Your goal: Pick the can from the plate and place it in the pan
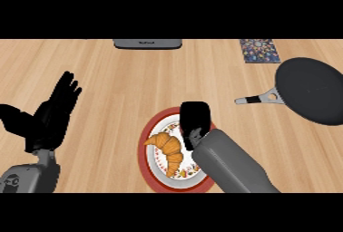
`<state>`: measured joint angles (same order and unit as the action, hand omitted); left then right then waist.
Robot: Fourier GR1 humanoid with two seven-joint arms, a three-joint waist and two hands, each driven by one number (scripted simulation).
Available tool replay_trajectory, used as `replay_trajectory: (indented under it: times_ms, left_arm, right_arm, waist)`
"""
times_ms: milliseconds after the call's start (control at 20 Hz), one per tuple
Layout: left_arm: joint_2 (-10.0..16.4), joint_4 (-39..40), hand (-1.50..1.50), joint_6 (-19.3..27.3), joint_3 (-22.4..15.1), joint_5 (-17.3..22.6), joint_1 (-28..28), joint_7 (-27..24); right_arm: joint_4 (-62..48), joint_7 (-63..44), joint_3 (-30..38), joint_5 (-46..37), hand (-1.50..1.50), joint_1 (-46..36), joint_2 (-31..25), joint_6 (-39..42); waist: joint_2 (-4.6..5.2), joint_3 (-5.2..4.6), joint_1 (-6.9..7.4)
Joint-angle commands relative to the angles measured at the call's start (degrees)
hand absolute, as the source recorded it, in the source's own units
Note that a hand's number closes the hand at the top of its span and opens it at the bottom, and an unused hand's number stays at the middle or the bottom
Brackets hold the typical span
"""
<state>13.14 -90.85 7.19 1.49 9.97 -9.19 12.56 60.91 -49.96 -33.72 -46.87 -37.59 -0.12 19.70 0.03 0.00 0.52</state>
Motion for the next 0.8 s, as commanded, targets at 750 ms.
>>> replay_trajectory:
  times_ms: [750]
  left_arm:
    - [-2.2,1.8,0.0,-1.0,1.3,-2.4,-1.6,0.2]
  right_arm:
    - [-2.7,6.4,-3.4,-4.8,1.5,-2.5,-1.1,-14.0]
  waist:
    - [-0.09,0.0,-0.63]
